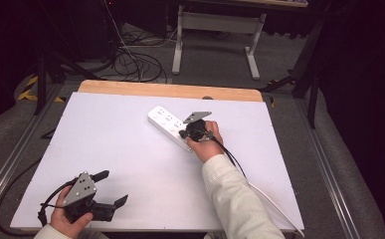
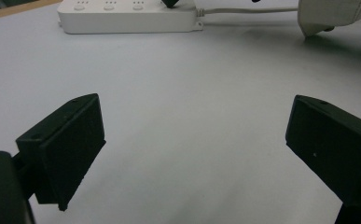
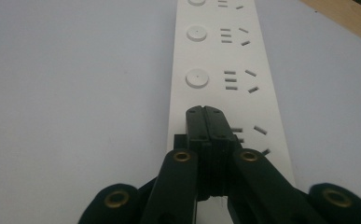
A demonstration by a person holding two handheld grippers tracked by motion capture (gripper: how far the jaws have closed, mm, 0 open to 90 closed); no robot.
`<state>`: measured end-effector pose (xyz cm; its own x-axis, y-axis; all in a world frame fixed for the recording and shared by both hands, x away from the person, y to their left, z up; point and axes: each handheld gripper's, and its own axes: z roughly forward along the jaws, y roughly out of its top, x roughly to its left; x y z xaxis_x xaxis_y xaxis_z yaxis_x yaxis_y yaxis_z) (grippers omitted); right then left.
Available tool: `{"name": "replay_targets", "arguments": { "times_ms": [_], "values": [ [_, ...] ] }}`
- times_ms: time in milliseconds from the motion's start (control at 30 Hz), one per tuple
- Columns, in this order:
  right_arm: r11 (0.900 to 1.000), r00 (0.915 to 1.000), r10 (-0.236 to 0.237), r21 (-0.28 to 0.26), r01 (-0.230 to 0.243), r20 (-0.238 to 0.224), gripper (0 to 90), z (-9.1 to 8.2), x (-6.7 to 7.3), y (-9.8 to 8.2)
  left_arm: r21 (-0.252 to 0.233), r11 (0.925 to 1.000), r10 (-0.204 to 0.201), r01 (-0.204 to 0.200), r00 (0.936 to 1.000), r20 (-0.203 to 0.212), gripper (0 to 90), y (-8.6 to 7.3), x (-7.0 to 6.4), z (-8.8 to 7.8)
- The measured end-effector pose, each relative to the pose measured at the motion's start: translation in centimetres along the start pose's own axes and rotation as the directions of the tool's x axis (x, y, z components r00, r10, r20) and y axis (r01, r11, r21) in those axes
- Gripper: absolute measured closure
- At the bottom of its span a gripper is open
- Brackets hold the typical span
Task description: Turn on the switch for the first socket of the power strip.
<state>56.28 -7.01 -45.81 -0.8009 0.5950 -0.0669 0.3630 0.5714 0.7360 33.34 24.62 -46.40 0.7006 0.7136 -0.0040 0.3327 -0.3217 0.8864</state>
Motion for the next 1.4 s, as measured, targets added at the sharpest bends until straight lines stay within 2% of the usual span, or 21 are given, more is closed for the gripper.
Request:
{"name": "replay_targets", "arguments": {
  "times_ms": [67,400,533,633,667,700,733,800,867,967,1100,1167,1300,1400],
  "values": [
    [1.0,1.0,0.004,-0.002,-0.004,-0.001,90.0,0.0,0.0,0.0,0.002,1.0,0.009,-0.009,1.0,-0.003,5.4,0.0,0.0,0.0],
    [1.0,1.0,0.004,0.005,-0.004,0.002,90.0,0.1,0.0,0.0,0.001,1.0,0.002,-0.002,1.0,0.002,5.4,0.0,0.0,0.0],
    [0.999,0.9992,-0.033,0.04,0.032,0.025,90.0,0.1,0.5,0.4,0.001,1.0,0.003,-0.003,1.0,0.002,5.4,0.0,0.0,0.0],
    [0.999,0.9998,-0.02,0.024,0.02,-0.003,90.0,0.4,0.7,0.5,0.0,1.0,0.005,-0.005,1.0,0.0,5.4,0.1,0.0,0.0],
    [0.999,0.9989,-0.042,0.026,0.041,0.02,90.0,0.5,0.9,0.6,0.001,1.0,0.01,-0.01,1.0,-0.001,5.4,0.1,0.1,0.0],
    [0.999,0.9989,-0.042,0.026,0.041,0.02,90.0,0.5,0.9,0.6,0.001,1.0,0.007,-0.007,1.0,0.001,5.4,0.0,0.0,0.0],
    [0.992,0.9897,-0.122,0.041,0.119,0.076,90.0,0.8,1.6,0.8,0.002,1.0,0.006,-0.006,1.0,0.002,5.4,0.0,0.0,0.0],
    [0.993,0.9913,-0.106,0.056,0.102,0.077,90.0,0.8,1.6,1.0,0.003,1.0,0.006,-0.006,1.0,0.004,5.4,0.0,0.0,-0.1],
    [0.999,0.9987,-0.036,0.027,0.035,0.036,90.0,0.8,1.0,0.8,0.001,1.0,0.007,-0.007,1.0,0.002,5.4,0.0,0.0,-0.2],
    [1.0,0.9998,0.004,0.012,-0.005,0.018,90.0,0.7,0.6,0.6,-0.001,1.0,0.0,0.0,1.0,0.0,5.4,-0.1,0.1,-0.4],
    [1.0,0.9997,0.019,0.013,-0.019,0.015,90.0,0.7,0.5,0.5,-0.004,1.0,0.003,-0.003,1.0,-0.004,5.4,-0.2,0.1,-0.5],
    [1.0,0.9994,0.014,0.019,-0.014,0.032,90.0,0.6,0.3,0.4,-0.004,1.0,-0.003,0.003,1.0,-0.004,5.4,-0.2,0.0,-0.5],
    [1.0,0.9996,0.018,0.01,-0.018,0.022,90.0,0.5,0.2,0.2,-0.003,1.0,0.004,-0.004,1.0,-0.008,5.4,-0.2,0.0,-0.4],
    [1.0,0.999,-0.003,0.023,0.002,0.045,90.0,0.5,0.5,0.5,-0.001,1.0,-0.001,0.001,1.0,-0.003,5.4,-0.2,0.0,-0.4]
  ]
}}
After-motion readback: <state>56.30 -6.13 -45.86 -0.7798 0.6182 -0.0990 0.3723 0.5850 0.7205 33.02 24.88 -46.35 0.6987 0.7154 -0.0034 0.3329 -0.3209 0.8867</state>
